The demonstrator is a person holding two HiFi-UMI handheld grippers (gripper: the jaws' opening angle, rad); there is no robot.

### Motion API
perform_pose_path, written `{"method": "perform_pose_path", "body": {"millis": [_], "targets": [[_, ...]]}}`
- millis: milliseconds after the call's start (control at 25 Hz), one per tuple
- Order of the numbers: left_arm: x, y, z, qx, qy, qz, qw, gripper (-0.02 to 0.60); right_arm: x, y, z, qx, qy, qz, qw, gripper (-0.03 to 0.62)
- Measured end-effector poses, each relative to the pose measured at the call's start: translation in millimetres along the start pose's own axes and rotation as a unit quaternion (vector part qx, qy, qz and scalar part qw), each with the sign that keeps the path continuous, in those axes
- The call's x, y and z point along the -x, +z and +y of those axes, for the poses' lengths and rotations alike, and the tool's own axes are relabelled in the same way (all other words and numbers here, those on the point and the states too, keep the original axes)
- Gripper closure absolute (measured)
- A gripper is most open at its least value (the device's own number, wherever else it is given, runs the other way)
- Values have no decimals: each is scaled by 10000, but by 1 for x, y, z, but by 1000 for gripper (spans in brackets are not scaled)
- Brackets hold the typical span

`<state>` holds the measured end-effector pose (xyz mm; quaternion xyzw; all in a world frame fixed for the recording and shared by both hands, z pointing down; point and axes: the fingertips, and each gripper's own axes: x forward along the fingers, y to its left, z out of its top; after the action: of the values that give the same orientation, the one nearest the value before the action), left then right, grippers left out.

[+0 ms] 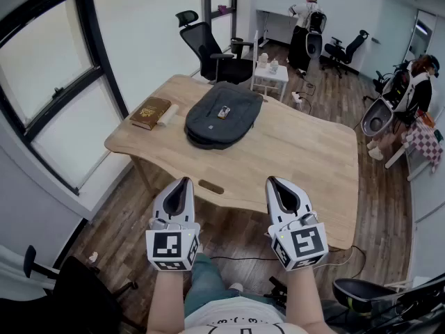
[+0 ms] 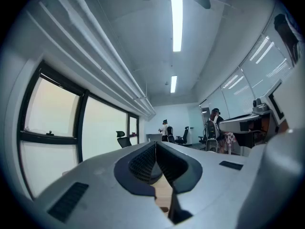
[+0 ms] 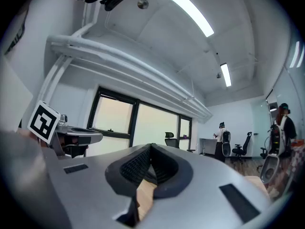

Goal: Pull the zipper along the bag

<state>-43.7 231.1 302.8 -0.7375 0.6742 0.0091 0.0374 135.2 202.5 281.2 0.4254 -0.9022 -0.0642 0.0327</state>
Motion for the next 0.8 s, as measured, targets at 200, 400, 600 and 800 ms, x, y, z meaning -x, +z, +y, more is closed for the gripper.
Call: {"method": "perform_pose_path", "body": {"millis": [200,400,600,800], "targets": [[-9,-6,5,48,28,23,10000,565,-11,-8,-2,32,78,77,9999,542],[-31,-15,14,87,7,112,9999,565,-33,-14,-8,52,67,195,9998,542],[-59,-23,38,134,50,162,9998,563,-69,-19,-21,-64,-38,187,9998,542],[-101,-43,76,273,73,302,9991,565,-121,-33,-26,-66,-56,346,9994,541]]}}
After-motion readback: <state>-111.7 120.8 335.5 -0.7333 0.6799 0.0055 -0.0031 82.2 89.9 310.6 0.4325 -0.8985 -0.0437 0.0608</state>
